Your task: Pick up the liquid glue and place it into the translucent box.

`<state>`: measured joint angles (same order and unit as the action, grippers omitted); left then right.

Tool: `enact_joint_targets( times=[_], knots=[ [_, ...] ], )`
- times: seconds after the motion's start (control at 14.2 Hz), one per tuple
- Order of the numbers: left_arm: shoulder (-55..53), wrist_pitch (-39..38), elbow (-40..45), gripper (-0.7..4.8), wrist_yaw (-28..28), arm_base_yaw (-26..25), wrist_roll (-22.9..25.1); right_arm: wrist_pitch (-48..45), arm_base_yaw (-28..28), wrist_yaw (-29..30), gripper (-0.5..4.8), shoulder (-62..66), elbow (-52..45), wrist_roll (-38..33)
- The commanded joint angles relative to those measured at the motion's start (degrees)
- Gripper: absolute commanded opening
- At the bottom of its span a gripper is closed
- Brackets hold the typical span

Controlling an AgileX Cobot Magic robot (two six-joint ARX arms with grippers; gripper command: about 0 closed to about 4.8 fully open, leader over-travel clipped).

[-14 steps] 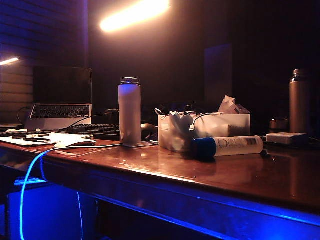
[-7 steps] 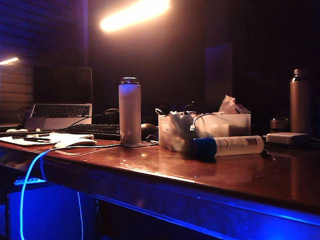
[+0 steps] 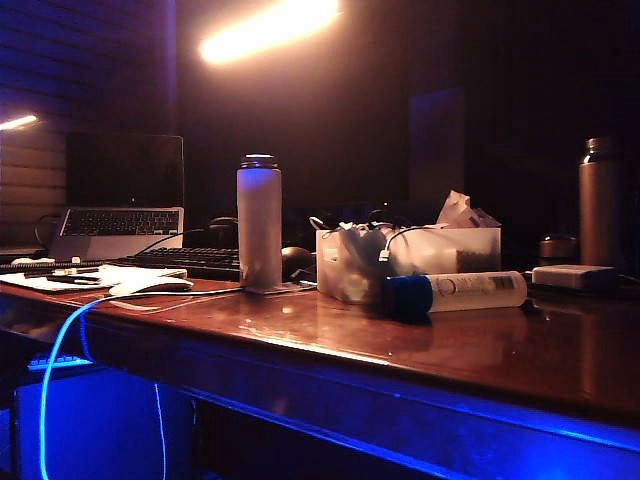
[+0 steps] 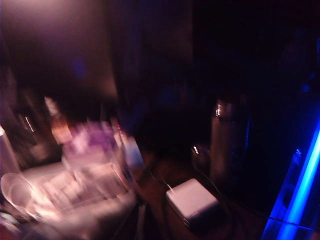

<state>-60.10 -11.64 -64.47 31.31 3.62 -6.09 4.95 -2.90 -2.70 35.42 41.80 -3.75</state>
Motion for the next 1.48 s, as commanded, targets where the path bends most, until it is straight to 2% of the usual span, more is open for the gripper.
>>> enact_joint_targets(
  times=[0.07,0.14,0.28,0.42,0.63,0.77,0.84,0.91,0.99,1.06,1.48],
  knots=[
    [-8.15,-7.34,-8.85,-0.06,6.93,3.63,2.99,0.15,-0.07,5.51,-0.01,14.82,10.58,10.71],
    [-10.34,-9.99,-11.32,-0.06,6.88,5.62,4.42,1.22,-0.07,7.58,-0.01,20.81,15.02,13.57],
    [-12.72,-10.21,-13.18,-0.06,6.84,9.4,4.63,7.04,-0.17,12.83,-0.01,33.11,25.27,23.45],
    [-12.9,-9.97,-13.22,-0.06,3.45,12.37,4.63,14.16,-1.77,17.88,-0.01,42.73,33.11,30.62],
    [-12.9,-9.27,-13.22,-0.06,1.86,12.7,4.09,24.87,-5.16,17.07,-0.01,52.76,38.05,41.9],
    [-12.9,-9.25,-13.22,-0.06,1.81,12.7,4.0,28.96,-9.09,9.94,-0.01,56.76,38.03,44.98],
    [-12.9,-9.05,-13.22,-0.06,1.88,12.7,4.02,30.1,-10.43,8.81,0.0,58.34,38.03,47.56],
    [-12.9,-8.92,-13.22,-0.06,1.9,12.7,4.02,30.99,-11.69,8.79,0.59,59.54,38.03,50.01],
    [-12.9,-8.9,-13.22,-0.06,1.9,12.7,4.0,31.41,-12.72,8.72,2.3,60.52,38.01,51.56],
    [-12.9,-8.92,-13.22,-0.06,1.9,12.7,4.0,31.67,-13.51,8.7,3.64,61.13,38.01,52.87],
    [-12.9,-8.83,-13.22,-0.06,1.9,12.7,4.15,36.04,-15.47,10.54,3.73,62.29,37.97,62.14]
  ],
)
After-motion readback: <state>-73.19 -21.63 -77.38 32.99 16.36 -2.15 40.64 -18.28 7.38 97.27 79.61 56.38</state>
